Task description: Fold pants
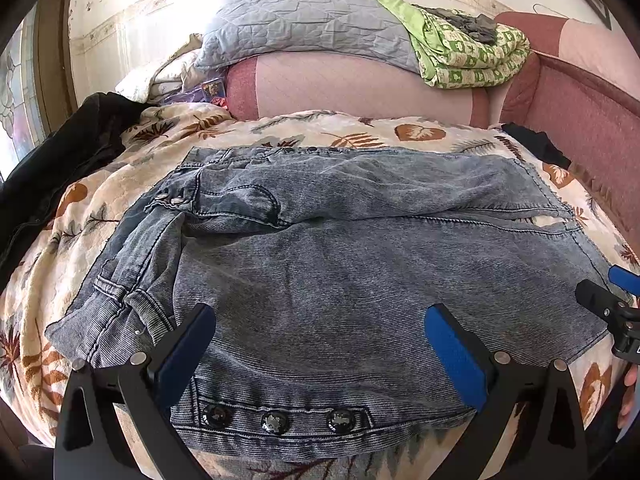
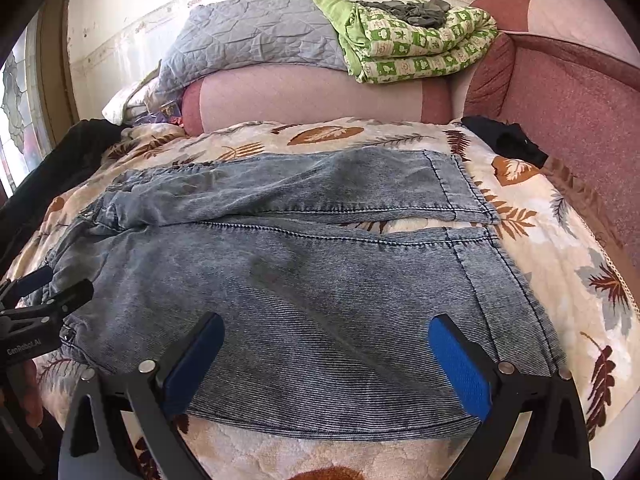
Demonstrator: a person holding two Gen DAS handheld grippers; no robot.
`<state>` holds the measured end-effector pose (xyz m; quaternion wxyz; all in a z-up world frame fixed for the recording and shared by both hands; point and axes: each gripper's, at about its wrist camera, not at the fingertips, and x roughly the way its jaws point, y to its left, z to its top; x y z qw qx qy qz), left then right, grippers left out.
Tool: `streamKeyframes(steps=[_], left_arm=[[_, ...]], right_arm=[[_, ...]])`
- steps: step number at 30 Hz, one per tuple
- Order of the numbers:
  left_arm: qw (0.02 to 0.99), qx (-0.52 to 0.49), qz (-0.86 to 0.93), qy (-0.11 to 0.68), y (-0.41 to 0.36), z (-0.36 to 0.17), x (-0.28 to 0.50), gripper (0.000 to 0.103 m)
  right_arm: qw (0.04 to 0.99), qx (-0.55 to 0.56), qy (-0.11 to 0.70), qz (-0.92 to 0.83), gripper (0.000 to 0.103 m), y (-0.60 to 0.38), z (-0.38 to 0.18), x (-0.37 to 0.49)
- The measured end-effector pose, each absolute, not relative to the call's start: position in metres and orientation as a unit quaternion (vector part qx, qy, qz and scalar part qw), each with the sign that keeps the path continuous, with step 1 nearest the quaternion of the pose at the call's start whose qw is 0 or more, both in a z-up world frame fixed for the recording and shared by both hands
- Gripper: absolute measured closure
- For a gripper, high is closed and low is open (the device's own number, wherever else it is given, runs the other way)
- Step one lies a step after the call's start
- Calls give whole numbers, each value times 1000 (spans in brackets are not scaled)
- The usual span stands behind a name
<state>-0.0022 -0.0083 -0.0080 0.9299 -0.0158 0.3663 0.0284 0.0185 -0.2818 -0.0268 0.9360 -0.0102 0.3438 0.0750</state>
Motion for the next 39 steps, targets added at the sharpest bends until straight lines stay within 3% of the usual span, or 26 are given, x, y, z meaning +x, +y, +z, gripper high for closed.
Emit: streamKeyframes(steps=[3, 7, 11, 23, 25, 26, 27, 37, 38, 39], left_arm=[[922, -60, 12, 381, 9, -5, -4, 0], [905, -158, 32, 394, 58, 1, -15, 0], [875, -253, 77, 405, 109, -6, -35, 0], [848, -321, 119, 404, 150, -27, -43, 0], [843, -339, 117, 401, 155, -26, -43, 1], [840, -349, 116, 399, 159, -25, -44, 2], [836, -364, 114, 394, 164, -23, -46, 4], [807, -423, 140, 388, 195, -24, -58, 7], [809, -421, 137, 386, 196, -22, -55, 9], [808, -423, 135, 387, 196, -22, -52, 23]], right_arm=[[927, 44, 364, 82, 0, -302, -19, 17], [882, 238, 397, 90, 0, -377, -11, 4], [821, 344, 451, 63, 0, -437, -32, -8], [780, 439, 444, 38, 3, -480, -68, 20], [793, 427, 434, 26, 22, -482, -62, 22], [794, 427, 431, 23, 47, -483, -60, 23], [794, 428, 431, 27, 63, -488, -63, 26], [798, 417, 433, 30, 63, -486, -74, 28], [800, 414, 432, 31, 63, -486, -73, 28], [802, 412, 432, 32, 63, -485, -72, 28]])
